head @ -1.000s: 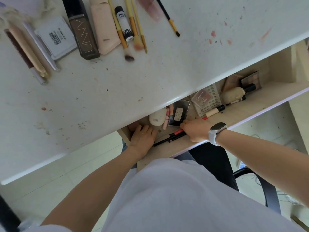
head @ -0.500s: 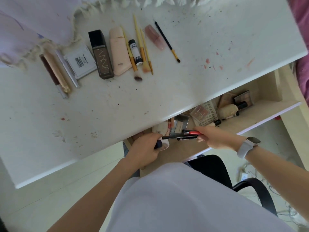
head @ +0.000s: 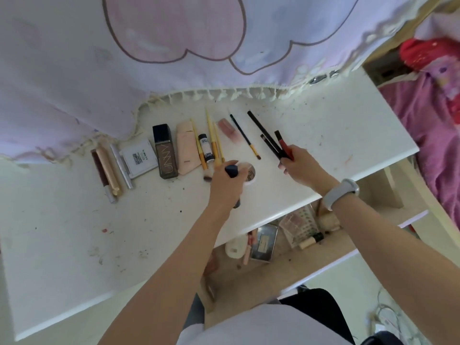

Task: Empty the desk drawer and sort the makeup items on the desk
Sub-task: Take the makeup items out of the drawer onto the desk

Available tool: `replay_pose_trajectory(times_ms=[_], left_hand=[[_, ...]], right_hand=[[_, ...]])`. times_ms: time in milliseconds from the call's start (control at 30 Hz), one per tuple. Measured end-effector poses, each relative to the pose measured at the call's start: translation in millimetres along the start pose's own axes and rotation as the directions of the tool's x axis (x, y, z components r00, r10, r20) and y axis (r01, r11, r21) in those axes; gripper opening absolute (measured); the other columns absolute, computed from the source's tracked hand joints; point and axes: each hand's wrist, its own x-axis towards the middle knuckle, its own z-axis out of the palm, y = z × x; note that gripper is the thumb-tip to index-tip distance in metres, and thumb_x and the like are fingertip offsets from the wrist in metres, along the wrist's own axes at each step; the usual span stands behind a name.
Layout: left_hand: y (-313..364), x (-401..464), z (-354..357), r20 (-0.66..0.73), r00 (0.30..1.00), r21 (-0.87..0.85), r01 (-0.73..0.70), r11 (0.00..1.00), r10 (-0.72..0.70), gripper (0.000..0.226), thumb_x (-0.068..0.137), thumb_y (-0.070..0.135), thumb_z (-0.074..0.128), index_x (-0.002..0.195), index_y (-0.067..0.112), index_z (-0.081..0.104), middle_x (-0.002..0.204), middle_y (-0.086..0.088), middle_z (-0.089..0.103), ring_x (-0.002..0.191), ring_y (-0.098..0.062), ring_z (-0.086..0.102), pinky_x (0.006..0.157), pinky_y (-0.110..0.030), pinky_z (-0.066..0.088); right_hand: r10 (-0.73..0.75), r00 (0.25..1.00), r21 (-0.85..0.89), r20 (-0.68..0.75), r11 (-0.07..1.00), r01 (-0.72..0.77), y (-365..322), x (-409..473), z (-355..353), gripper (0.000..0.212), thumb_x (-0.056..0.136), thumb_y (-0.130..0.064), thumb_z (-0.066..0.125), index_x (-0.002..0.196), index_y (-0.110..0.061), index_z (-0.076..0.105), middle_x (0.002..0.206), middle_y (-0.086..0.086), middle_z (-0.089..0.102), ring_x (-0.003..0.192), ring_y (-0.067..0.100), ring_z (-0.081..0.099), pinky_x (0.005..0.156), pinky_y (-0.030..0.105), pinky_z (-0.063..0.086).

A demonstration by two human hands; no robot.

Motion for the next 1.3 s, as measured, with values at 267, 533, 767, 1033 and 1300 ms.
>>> replay_pose_trajectory(times_ms=[267, 533, 767, 1033, 1300], left_hand=[[7.6, 39.0, 26.1, -0.223, 0.975, -0.036, -0.027, 0.999, 0.018, 0.036, 0.089, 0.017, 0.057, 0.124, 0.013, 0.05, 0.105, -0.001, 0.053, 0.103, -0.025, 0.055, 0.084, -0.037, 0.053], [7.0, 41.6, 32.7, -0.307, 0.946, 0.046, -0.091, 0.995, 0.1, 0.056, 0.09, 0.014, 0.058, 0.14, 0.011, 0.034, 0.137, -0.007, 0.042, 0.121, -0.02, 0.045, 0.103, -0.035, 0.04], [2.4, 32.2, 35.1, -0.23, 0.897, 0.422, -0.257, 0.869, 0.377, 0.05, 0.09, -0.003, 0.049, 0.137, 0.008, 0.035, 0.147, -0.01, 0.027, 0.138, -0.022, 0.022, 0.102, -0.014, 0.015], [-28.5, 24.5, 33.4, -0.03, 0.783, 0.644, -0.46, 0.611, 0.622, 0.054, 0.086, 0.001, 0.059, 0.135, 0.002, 0.037, 0.148, -0.017, 0.026, 0.142, -0.027, 0.011, 0.104, -0.037, 0.036], [-74.9, 7.8, 22.4, 0.247, 0.707, 0.842, -0.495, 0.216, 0.662, 0.046, 0.09, 0.028, 0.04, 0.13, 0.006, 0.04, 0.13, -0.016, 0.054, 0.121, -0.031, 0.052, 0.096, -0.044, 0.045]], right_hand=[[-0.105, 0.992, -0.173, -0.07, 0.981, 0.091, -25.6, 57.4, 8.7, 0.025, 0.095, -0.012, 0.041, 0.115, -0.001, 0.051, 0.101, 0.016, 0.054, 0.075, 0.022, 0.047, 0.055, 0.024, 0.035], [-0.19, 0.973, -0.135, -0.134, 0.976, 0.172, -7.9, 55.2, 8.0, 0.044, 0.093, -0.008, 0.045, 0.136, -0.007, 0.04, 0.124, 0.013, 0.046, 0.111, 0.027, 0.048, 0.092, 0.024, 0.038], [-0.287, 0.923, -0.067, -0.258, 0.958, 0.28, 4.9, 46.0, 12.5, 0.04, 0.09, 0.006, 0.04, 0.127, -0.005, 0.05, 0.124, 0.015, 0.047, 0.111, 0.026, 0.048, 0.096, 0.023, 0.039], [-0.451, 0.853, -0.371, -0.262, 0.863, 0.343, 43.4, 19.5, 23.4, 0.04, 0.089, -0.006, 0.038, 0.125, -0.001, 0.054, 0.115, 0.018, 0.057, 0.1, 0.037, 0.05, 0.086, 0.043, 0.047], [-0.456, 0.865, -0.421, -0.209, 0.84, 0.342, 51.8, -1.5, 36.7, 0.052, 0.088, -0.012, 0.028, 0.137, -0.004, 0.04, 0.141, 0.012, 0.045, 0.125, 0.028, 0.038, 0.096, 0.035, 0.035]])
